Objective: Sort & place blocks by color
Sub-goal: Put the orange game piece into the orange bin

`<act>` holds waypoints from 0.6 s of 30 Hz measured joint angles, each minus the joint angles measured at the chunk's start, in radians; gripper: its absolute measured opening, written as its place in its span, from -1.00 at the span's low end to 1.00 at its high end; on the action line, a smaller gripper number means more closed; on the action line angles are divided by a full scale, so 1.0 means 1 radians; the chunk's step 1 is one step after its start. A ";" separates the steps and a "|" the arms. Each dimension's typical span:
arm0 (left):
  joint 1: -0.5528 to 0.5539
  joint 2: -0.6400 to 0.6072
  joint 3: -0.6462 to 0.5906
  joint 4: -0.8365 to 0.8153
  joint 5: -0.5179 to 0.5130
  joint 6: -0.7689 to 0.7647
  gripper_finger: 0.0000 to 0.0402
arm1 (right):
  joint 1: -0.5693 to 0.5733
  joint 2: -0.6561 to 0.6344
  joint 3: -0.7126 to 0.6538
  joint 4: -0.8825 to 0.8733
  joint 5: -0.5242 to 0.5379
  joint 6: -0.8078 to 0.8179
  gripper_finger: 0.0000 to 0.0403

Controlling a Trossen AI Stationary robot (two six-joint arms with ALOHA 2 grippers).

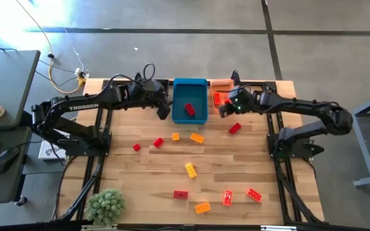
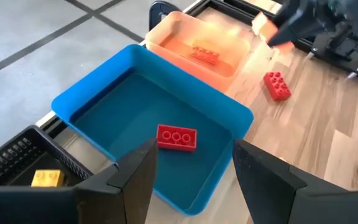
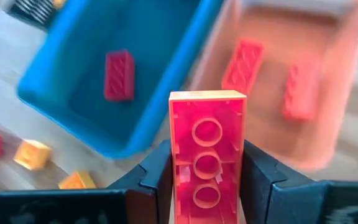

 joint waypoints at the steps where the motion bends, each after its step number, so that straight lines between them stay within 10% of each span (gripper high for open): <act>1: -0.002 0.000 0.000 -0.010 -0.004 -0.013 -0.01 | -0.014 0.000 0.000 0.026 -0.012 -0.023 -0.45; 18: -0.002 0.000 0.000 -0.196 -0.054 -0.144 -0.01 | -0.232 0.004 0.000 0.253 -0.079 -0.299 -0.45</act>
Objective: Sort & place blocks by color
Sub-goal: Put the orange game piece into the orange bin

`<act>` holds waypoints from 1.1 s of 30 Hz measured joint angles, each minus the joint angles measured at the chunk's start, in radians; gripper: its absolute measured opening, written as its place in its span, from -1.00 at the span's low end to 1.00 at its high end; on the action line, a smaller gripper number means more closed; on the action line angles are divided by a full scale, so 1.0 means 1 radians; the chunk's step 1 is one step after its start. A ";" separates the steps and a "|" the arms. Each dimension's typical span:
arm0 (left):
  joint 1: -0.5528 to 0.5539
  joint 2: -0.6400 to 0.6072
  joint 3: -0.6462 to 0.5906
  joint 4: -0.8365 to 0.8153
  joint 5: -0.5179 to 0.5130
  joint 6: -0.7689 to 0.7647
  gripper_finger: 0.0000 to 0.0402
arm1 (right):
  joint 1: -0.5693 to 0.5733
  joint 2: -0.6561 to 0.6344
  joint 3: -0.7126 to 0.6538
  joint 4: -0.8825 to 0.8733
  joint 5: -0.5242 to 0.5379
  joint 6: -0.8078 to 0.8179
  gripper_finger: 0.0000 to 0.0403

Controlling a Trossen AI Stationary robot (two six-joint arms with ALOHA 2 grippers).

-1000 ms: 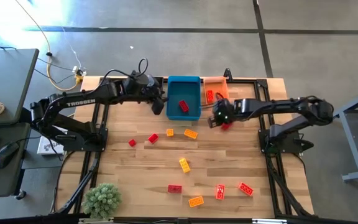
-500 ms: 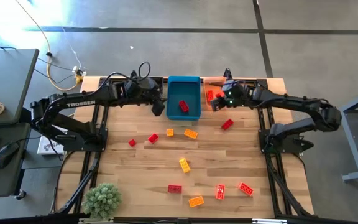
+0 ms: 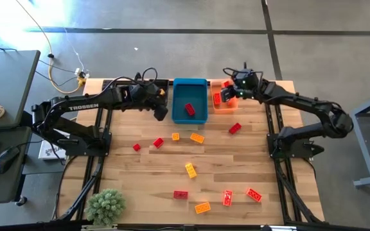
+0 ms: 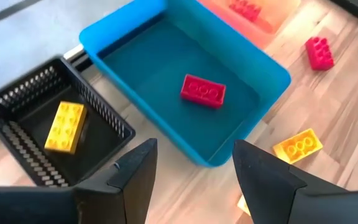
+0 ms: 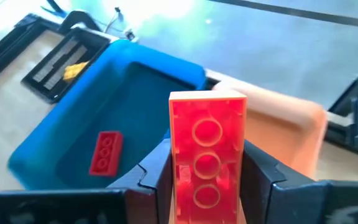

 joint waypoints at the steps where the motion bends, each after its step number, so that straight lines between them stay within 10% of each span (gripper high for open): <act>1: 0.000 0.000 0.000 -0.012 0.000 -0.008 -0.01 | -0.012 0.000 0.000 0.000 -0.004 -0.006 -0.44; 33: -0.066 0.000 -0.030 -0.103 0.031 -0.104 -0.01 | -0.070 0.337 0.000 0.017 -0.133 -0.137 -0.42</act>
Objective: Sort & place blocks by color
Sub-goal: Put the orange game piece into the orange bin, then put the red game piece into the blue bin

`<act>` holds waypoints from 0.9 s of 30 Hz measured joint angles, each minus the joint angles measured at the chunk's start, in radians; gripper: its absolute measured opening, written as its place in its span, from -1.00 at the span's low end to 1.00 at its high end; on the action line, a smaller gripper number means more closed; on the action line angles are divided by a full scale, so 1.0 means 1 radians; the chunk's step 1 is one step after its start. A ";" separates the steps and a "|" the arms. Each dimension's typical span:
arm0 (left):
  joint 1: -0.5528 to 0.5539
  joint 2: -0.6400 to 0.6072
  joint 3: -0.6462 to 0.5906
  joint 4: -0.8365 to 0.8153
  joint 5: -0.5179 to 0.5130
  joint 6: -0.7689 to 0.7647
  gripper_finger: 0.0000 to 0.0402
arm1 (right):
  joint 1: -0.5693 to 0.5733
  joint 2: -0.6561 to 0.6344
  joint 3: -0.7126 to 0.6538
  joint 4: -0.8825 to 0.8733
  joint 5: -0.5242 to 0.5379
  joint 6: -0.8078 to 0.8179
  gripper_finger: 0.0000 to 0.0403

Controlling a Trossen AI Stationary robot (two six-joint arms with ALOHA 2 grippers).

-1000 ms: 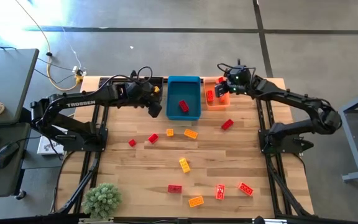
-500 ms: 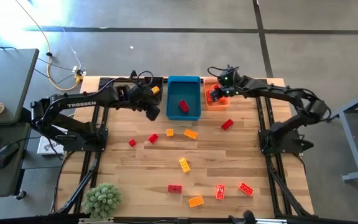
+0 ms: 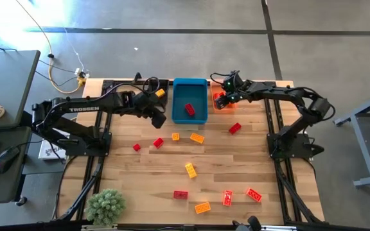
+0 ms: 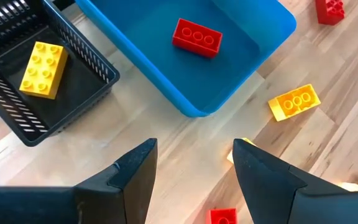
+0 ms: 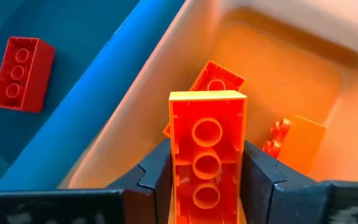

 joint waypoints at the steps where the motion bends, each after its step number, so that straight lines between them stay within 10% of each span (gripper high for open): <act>1: -0.002 0.000 0.000 0.000 -0.001 0.000 -0.01 | 0.000 0.002 0.000 0.000 -0.001 0.000 -0.42; 27: -0.007 0.002 0.000 -0.003 -0.005 -0.135 0.23 | 0.000 -0.036 0.000 0.030 0.004 -0.090 0.00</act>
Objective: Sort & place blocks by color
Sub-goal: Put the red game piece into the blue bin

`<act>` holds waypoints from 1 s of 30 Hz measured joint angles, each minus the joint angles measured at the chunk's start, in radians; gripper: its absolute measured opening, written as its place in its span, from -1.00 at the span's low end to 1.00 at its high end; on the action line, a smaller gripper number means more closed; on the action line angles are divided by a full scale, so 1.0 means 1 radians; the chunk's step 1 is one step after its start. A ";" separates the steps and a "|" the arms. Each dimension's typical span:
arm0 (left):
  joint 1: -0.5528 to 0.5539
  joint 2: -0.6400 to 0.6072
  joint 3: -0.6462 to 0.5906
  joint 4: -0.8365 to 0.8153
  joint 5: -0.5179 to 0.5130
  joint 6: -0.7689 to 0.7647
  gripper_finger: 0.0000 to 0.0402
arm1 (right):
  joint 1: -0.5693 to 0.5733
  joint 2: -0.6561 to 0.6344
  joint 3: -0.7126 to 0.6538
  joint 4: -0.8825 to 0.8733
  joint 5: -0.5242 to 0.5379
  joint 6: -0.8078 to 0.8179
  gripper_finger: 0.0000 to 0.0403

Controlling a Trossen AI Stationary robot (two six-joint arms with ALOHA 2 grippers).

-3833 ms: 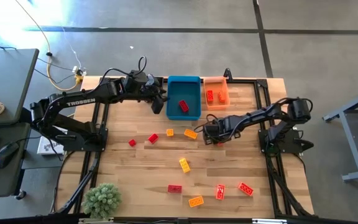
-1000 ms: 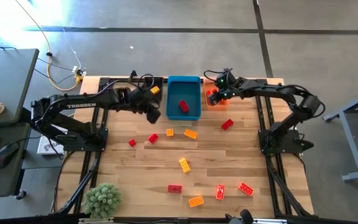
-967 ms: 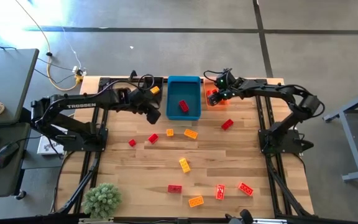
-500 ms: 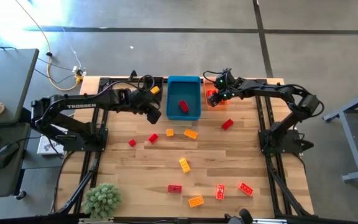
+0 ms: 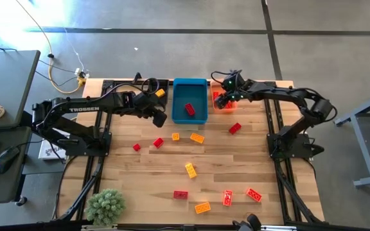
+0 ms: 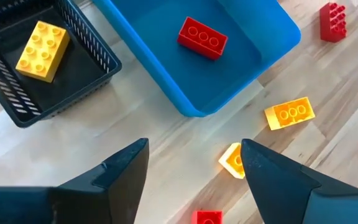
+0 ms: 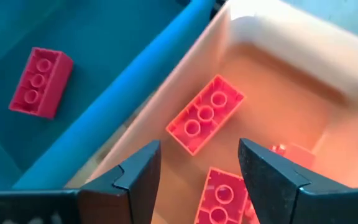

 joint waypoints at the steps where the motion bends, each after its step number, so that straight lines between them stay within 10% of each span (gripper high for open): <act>1: 0.000 0.000 0.000 0.000 0.005 -0.014 0.25 | 0.000 -0.008 0.000 0.000 0.000 -0.002 0.00; 30: -0.229 0.223 -0.001 0.005 0.105 -0.209 0.23 | 0.004 -0.093 0.000 0.002 -0.006 0.119 0.00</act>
